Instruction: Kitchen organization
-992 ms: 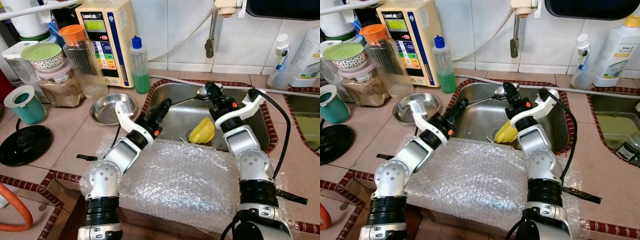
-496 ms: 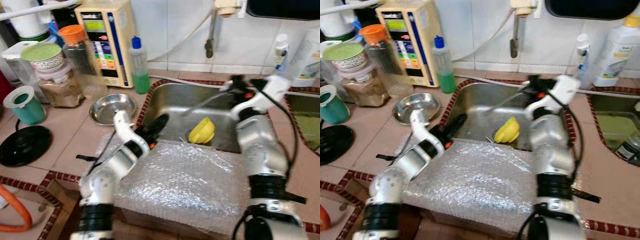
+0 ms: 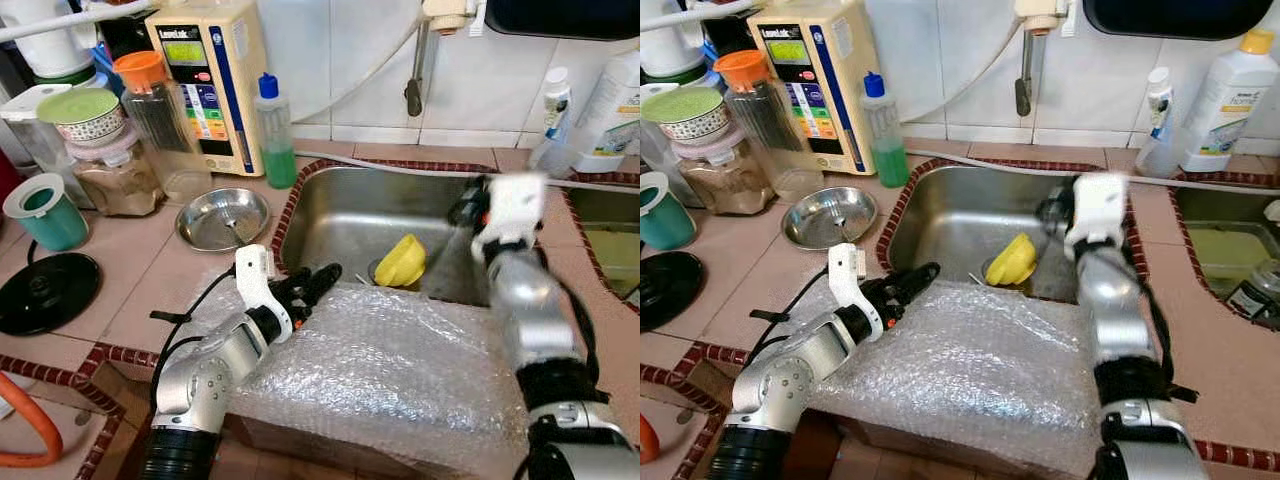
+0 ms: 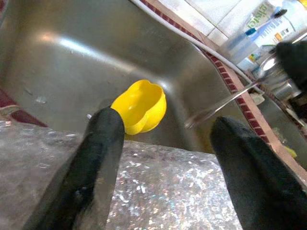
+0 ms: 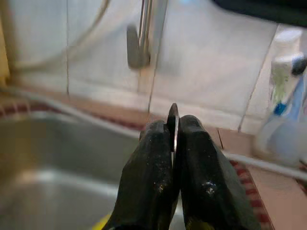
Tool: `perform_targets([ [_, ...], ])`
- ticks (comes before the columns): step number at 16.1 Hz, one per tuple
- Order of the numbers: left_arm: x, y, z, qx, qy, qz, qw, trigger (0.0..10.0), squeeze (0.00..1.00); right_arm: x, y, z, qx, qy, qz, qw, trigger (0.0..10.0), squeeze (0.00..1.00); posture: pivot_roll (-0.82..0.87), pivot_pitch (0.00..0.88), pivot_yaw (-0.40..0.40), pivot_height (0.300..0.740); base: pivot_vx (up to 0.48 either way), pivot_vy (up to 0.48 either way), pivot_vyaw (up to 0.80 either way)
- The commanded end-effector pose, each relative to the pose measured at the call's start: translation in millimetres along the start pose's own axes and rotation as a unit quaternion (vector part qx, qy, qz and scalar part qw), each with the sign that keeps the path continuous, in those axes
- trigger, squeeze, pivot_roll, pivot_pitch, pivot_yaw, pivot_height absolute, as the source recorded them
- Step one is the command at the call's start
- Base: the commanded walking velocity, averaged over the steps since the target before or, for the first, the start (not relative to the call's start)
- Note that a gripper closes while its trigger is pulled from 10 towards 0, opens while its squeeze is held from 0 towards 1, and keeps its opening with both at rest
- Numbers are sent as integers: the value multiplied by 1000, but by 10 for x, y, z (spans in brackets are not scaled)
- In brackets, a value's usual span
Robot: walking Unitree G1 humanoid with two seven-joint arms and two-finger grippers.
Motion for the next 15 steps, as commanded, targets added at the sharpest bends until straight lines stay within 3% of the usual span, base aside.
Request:
perform_targets([
  [1,15,-39,49,20,-7,-7,1000,10000,1000,-1,-1,-51,-42,5,7,999,0,0,-1,0,94,740,0,0,0],
  [4,25,-44,39,34,-5,-9,999,10000,1000,-35,-82,-286,-100,61,-5,993,0,0,1,0,98,740,0,0,0],
  [6,26,-56,22,36,-1,-11,999,10000,1000,-79,-120,-458,-107,111,-8,988,392,0,2,0,98,740,0,0,0],
  [11,35,-66,-8,42,6,-13,999,10000,1000,-144,-130,-661,-73,169,-5,983,0,0,2,0,97,740,0,0,0],
  [12,38,-65,-11,43,7,-13,999,10000,1000,-145,-114,-672,-72,172,-1,982,3647,443,2,0,97,740,0,0,0],
  [13,36,-62,-19,45,9,-12,999,10000,1000,-149,-90,-695,-67,180,4,981,10000,1000,3,0,94,740,0,0,0],
  [15,35,-60,-36,47,14,-12,999,10000,1000,-153,-63,-716,-59,184,4,981,10000,1000,3,0,94,740,0,0,0],
])
Point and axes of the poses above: a point about 5 cm out from each wrist's last joint towards the gripper, its own x axis pointing out of the wrist towards the gripper, its own z axis along the axis of the wrist's last joint, y = z × x, the point moved 1 cm from there along x, pointing out of the wrist towards the gripper, and after that the axes turned 9 degrees about x, right-handed, at the moved point
